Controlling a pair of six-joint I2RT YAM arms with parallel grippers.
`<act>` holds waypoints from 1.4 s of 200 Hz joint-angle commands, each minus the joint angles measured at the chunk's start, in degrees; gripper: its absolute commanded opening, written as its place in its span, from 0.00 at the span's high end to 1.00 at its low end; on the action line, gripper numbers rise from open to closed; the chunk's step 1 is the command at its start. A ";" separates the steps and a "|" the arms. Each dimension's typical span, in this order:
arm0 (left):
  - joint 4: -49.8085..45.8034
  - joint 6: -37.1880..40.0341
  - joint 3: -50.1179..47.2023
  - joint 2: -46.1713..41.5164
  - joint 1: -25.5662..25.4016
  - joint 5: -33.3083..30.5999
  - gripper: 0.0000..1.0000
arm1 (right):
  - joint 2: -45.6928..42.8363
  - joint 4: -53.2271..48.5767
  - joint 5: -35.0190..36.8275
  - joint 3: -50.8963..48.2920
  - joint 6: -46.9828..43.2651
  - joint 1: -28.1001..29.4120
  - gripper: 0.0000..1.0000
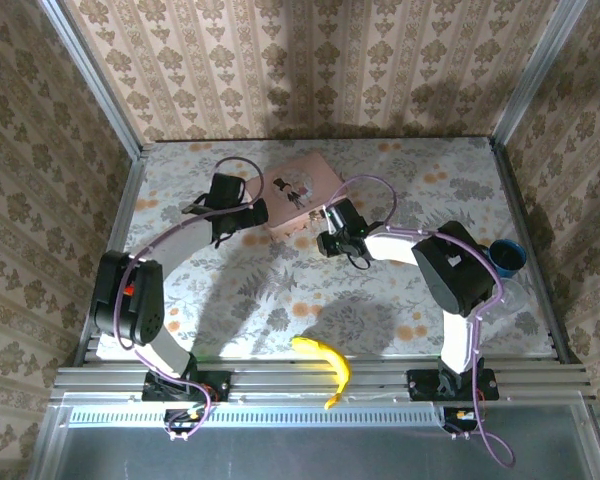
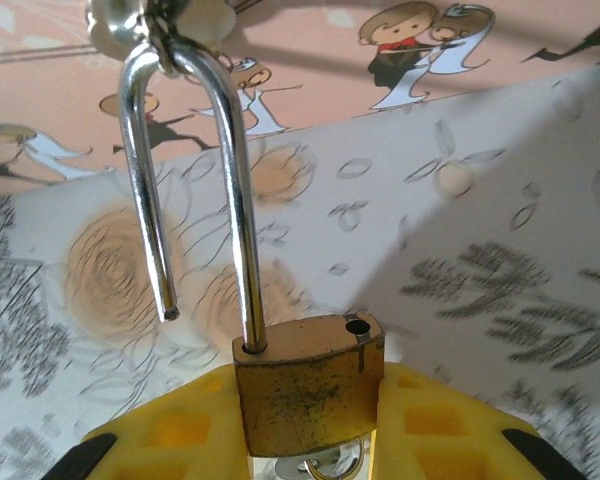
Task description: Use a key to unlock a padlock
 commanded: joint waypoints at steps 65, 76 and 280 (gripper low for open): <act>0.92 -1.26 -2.55 -5.47 -2.34 -2.41 0.00 | -7.47 -5.69 -1.98 -5.03 6.54 3.35 1.00; 0.92 -1.25 -2.54 -4.87 -2.91 -2.72 0.00 | -7.88 -5.34 -2.25 -5.58 6.94 3.35 1.00; -0.28 -1.53 -4.26 4.35 -6.44 -5.73 0.00 | -7.06 0.55 -1.93 -4.83 14.72 1.59 1.00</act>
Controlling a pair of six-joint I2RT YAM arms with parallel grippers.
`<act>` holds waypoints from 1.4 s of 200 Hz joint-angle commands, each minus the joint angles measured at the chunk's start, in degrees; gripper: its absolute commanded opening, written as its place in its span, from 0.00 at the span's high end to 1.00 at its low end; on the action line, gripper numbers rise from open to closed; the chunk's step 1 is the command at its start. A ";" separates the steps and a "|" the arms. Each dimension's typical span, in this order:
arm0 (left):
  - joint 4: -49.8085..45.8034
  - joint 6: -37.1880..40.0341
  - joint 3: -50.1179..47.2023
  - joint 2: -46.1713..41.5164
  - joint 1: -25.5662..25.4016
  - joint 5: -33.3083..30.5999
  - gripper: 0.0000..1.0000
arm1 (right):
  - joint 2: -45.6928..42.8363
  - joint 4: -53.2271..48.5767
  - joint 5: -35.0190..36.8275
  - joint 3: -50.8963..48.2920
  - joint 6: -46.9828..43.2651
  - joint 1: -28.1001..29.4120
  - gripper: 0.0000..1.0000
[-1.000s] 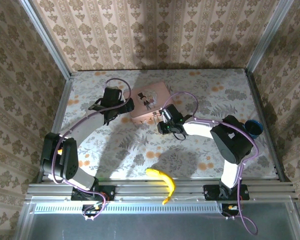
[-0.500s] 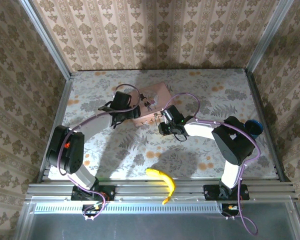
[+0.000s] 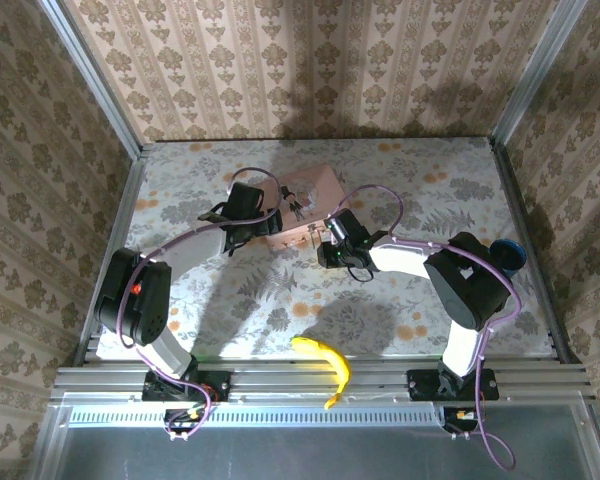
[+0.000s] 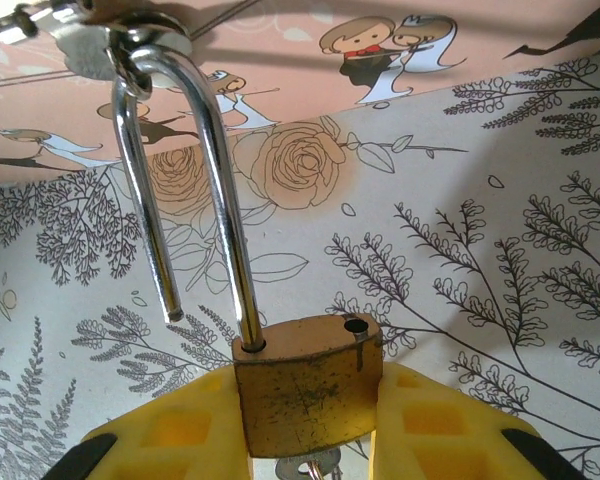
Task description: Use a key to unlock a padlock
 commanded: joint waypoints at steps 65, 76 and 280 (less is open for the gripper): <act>-3.32 -0.32 -2.71 2.31 -0.10 -1.64 0.00 | 0.44 4.86 -1.63 0.34 8.66 -0.42 1.00; -3.23 -0.41 -2.77 2.22 -0.14 -1.51 0.00 | 0.34 5.51 -1.76 -0.34 9.72 -0.42 1.00; -2.27 -1.42 -3.32 1.52 0.41 0.16 0.00 | 1.20 16.86 -2.29 -5.64 21.08 -1.52 1.00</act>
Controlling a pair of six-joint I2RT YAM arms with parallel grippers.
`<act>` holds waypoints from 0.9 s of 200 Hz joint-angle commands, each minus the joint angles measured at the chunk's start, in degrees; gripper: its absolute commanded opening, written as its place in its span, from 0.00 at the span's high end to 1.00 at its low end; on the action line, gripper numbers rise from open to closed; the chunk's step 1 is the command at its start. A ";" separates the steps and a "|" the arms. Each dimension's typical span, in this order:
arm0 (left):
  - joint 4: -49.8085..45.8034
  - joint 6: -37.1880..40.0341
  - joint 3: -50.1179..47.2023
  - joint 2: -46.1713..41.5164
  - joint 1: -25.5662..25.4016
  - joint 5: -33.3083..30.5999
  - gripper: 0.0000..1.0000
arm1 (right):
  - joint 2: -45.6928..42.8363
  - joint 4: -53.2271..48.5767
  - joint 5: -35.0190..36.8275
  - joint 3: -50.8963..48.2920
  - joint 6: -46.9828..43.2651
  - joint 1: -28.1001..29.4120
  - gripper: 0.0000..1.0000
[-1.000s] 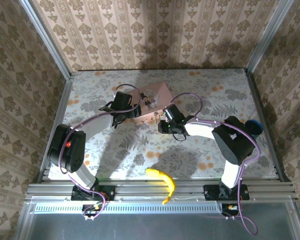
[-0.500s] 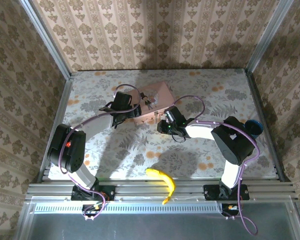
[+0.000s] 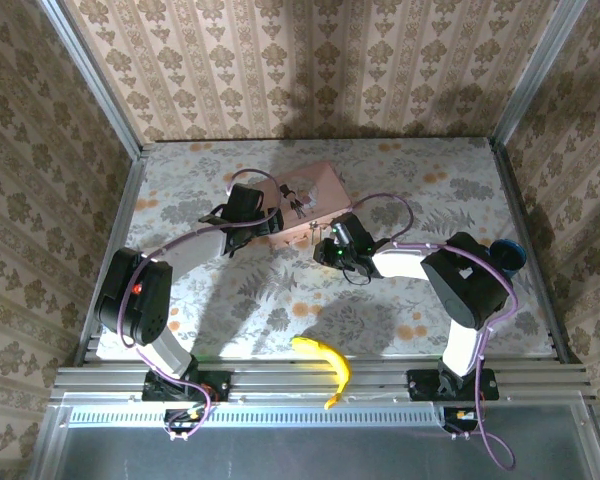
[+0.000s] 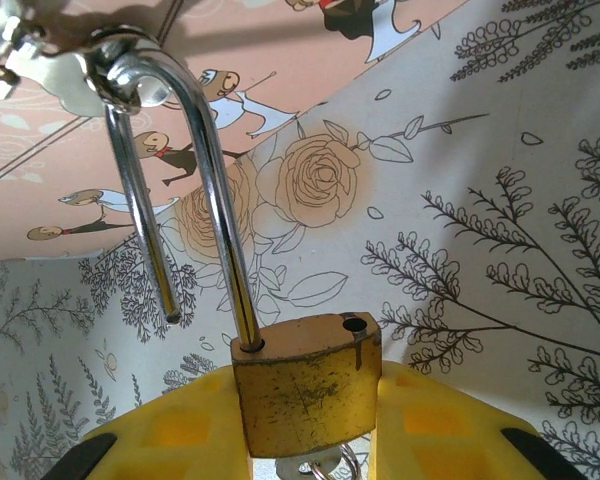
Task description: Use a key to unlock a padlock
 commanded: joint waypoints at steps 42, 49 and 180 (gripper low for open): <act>-5.31 -0.45 -2.02 1.62 0.34 -0.36 0.00 | 1.72 8.87 1.91 -1.87 6.57 -0.95 1.00; -5.12 -0.64 -2.10 1.61 0.28 -0.25 0.00 | 2.05 10.03 1.78 -2.28 7.37 -0.91 1.00; -4.50 -1.10 -2.21 2.22 0.36 1.36 0.00 | 4.64 19.35 2.65 -5.42 15.31 -0.91 1.00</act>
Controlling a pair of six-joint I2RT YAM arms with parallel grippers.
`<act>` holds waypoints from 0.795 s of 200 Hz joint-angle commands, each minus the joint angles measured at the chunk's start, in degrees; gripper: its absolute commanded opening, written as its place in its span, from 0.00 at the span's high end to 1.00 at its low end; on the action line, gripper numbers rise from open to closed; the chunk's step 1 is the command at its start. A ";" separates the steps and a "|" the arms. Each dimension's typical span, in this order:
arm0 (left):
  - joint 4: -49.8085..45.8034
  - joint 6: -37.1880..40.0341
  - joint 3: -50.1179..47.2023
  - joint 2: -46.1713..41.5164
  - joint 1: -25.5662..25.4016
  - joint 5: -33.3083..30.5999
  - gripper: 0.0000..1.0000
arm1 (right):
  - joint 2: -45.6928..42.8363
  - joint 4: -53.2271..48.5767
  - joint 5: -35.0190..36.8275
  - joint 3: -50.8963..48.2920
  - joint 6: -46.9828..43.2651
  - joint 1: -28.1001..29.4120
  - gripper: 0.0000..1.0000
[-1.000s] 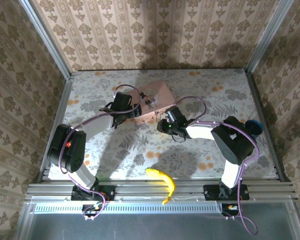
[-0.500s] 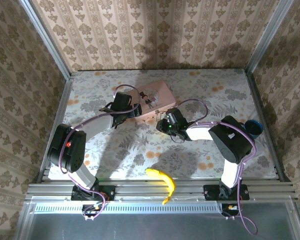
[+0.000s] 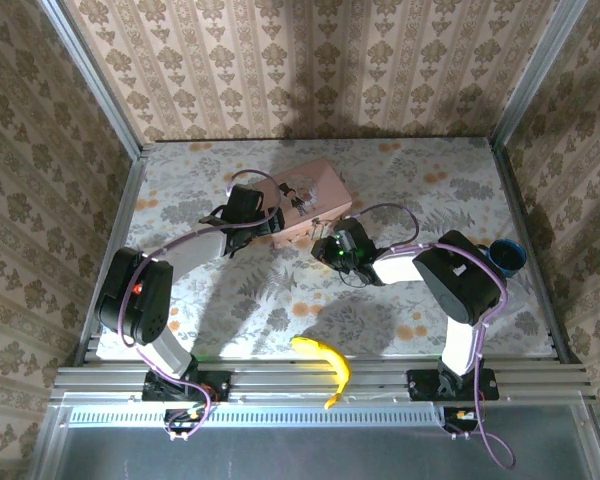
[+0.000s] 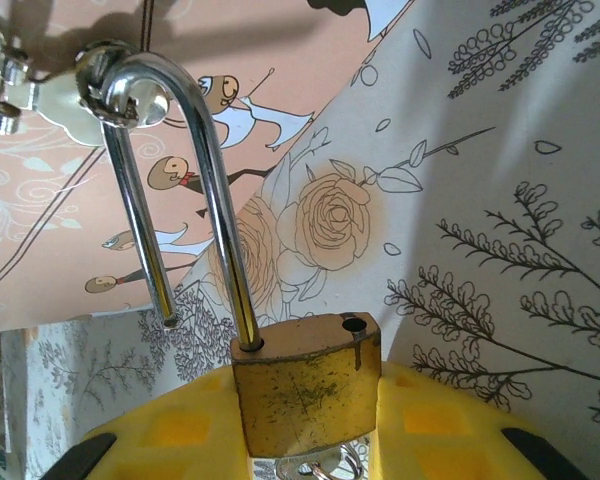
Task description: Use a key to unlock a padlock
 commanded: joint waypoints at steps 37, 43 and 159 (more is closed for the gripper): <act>-6.28 0.56 -1.46 2.05 0.30 0.22 0.00 | 2.31 6.00 3.36 -1.68 4.64 -0.80 1.00; -6.28 0.56 -1.49 2.05 0.34 0.19 0.00 | 2.40 6.38 3.43 -1.85 4.99 -0.80 1.00; -5.92 0.48 -1.75 2.49 0.36 0.61 0.00 | 3.11 9.65 5.28 -2.02 7.75 -0.88 1.00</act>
